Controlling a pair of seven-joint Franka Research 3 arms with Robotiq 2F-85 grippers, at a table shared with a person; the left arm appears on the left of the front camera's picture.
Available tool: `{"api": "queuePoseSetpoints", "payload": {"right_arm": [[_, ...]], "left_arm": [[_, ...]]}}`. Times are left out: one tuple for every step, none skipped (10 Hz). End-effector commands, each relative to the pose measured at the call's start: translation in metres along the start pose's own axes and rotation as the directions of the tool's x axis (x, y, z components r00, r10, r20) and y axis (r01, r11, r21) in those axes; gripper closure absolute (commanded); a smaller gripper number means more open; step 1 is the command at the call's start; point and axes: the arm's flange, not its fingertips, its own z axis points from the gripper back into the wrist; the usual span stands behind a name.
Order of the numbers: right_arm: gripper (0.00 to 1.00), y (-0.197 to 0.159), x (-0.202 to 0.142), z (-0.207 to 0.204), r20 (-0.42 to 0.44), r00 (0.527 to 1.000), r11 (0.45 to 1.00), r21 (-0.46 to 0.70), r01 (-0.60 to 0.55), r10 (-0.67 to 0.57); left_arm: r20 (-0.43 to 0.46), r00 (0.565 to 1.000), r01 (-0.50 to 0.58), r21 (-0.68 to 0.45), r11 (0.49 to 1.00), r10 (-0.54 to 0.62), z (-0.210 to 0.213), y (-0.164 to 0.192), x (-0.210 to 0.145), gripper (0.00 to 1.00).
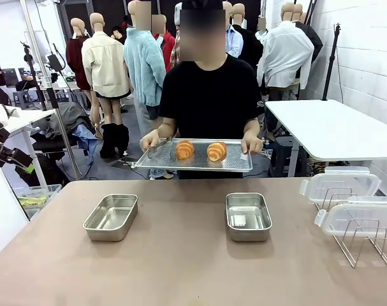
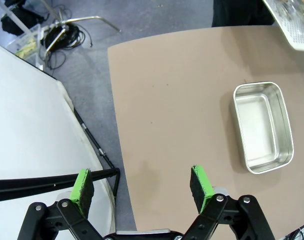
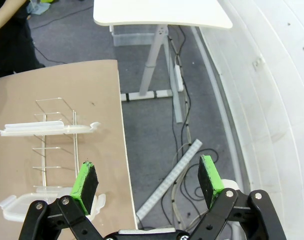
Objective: Place the bread in airtight containers.
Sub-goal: Lift both Airtight Container.
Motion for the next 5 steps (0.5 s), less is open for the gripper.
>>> {"api": "queuePoseSetpoints", "payload": {"right_arm": [[0.0, 0.0004, -0.0005, -0.0006, -0.004, 1.0, 1.0, 0.003, 0.002, -0.002], [0.0, 0.0004, -0.0005, -0.0006, -0.004, 1.0, 1.0, 0.003, 0.002, -0.002], [0.0, 0.0004, -0.0005, -0.0006, -0.004, 1.0, 1.0, 0.003, 0.002, -0.002], [0.0, 0.0004, -0.0005, -0.0006, -0.004, 1.0, 1.0, 0.003, 0.002, -0.002], [0.0, 0.0004, -0.0005, -0.0006, -0.004, 1.0, 1.0, 0.003, 0.002, -0.002]], "left_arm": [[0.007, 1.0, 0.004, 0.008, 1.0, -0.004, 0.0012, 0.0031, -0.0006, 0.0], [0.007, 1.0, 0.004, 0.008, 1.0, -0.004, 0.0012, 0.0031, -0.0006, 0.0], [0.007, 1.0, 0.004, 0.008, 1.0, -0.004, 0.0012, 0.0031, -0.0006, 0.0], [0.007, 1.0, 0.004, 0.008, 1.0, -0.004, 0.0012, 0.0031, -0.0006, 0.0], [0.007, 1.0, 0.004, 0.008, 1.0, -0.004, 0.0012, 0.0031, -0.0006, 0.0]]}}
